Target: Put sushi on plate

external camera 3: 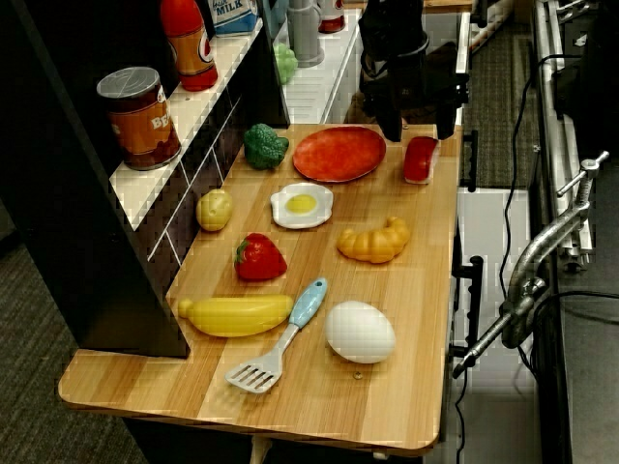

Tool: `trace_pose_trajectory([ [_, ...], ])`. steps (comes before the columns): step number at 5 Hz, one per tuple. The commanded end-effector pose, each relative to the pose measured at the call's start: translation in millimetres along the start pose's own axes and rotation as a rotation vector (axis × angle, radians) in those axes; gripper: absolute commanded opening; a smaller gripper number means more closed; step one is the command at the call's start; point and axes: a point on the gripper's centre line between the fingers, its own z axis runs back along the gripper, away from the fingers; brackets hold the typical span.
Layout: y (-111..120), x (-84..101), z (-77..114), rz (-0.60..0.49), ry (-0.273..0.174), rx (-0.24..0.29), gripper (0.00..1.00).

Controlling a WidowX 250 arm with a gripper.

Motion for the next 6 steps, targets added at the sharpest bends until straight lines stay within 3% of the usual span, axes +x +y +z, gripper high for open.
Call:
trace_pose_trajectory([
  [1,-15,8.9,-0.8,0.031,-0.039,-0.032,1.0],
  [4,-13,8.6,-11.6,-0.029,-0.084,-0.002,1.0],
  [5,-13,6.6,-13.9,-0.057,-0.088,0.002,0.0],
  [6,-15,5.3,-12.8,-0.061,-0.088,0.001,0.0],
])
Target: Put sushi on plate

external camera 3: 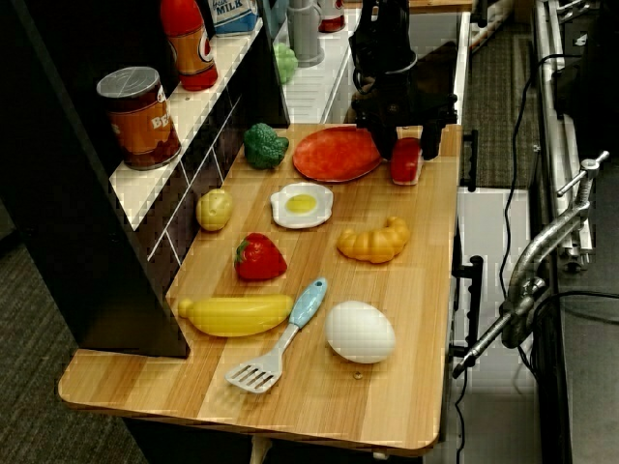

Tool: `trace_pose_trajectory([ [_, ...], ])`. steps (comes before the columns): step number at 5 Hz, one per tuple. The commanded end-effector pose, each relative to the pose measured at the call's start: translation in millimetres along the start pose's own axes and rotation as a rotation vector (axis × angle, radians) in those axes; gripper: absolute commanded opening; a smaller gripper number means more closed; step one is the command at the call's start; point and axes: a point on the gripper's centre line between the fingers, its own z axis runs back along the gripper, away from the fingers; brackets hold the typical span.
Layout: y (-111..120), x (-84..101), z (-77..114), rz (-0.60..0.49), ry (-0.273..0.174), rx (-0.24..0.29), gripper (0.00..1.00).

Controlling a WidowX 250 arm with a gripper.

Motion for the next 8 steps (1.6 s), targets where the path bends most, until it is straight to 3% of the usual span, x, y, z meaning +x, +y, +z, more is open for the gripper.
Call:
trace_pose_trajectory([
  [1,-7,-1.8,5.4,0.0,-0.009,0.0,0.0],
  [2,-7,-6.2,15.4,-0.012,-0.002,0.007,0.0],
  [3,-8,-13.1,36.3,-0.03,0.027,0.049,0.0],
  [5,-20,-19.8,69.5,-0.017,0.113,0.051,0.0],
  [7,-36,-30.5,74.2,0.008,0.143,0.015,0.0],
  [8,-47,-30.9,70.2,0.032,0.132,-0.003,0.0],
])
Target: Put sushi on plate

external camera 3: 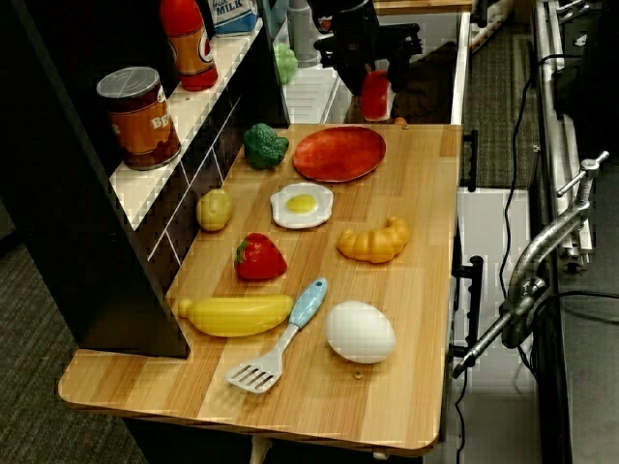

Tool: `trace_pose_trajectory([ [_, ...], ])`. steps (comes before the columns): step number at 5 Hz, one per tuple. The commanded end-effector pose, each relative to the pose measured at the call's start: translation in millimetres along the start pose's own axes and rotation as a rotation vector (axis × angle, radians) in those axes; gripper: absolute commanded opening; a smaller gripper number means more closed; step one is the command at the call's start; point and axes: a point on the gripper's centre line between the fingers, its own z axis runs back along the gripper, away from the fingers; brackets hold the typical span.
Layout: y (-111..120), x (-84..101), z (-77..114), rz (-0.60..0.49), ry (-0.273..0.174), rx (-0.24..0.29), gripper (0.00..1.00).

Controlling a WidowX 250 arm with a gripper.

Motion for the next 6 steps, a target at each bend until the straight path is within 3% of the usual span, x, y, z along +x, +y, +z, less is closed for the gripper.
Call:
trace_pose_trajectory([
  [1,-30,4.6,6.9,0.037,-0.043,-0.092,0.0],
  [2,-39,9.9,-2.3,0.019,-0.111,-0.158,0.0],
  [3,-52,23.5,-5.3,0.052,-0.132,-0.172,0.0],
  [5,-45,29.0,-2.8,0.058,-0.136,-0.188,0.0],
  [6,-45,29.0,-2.8,0.058,-0.136,-0.188,1.0],
])
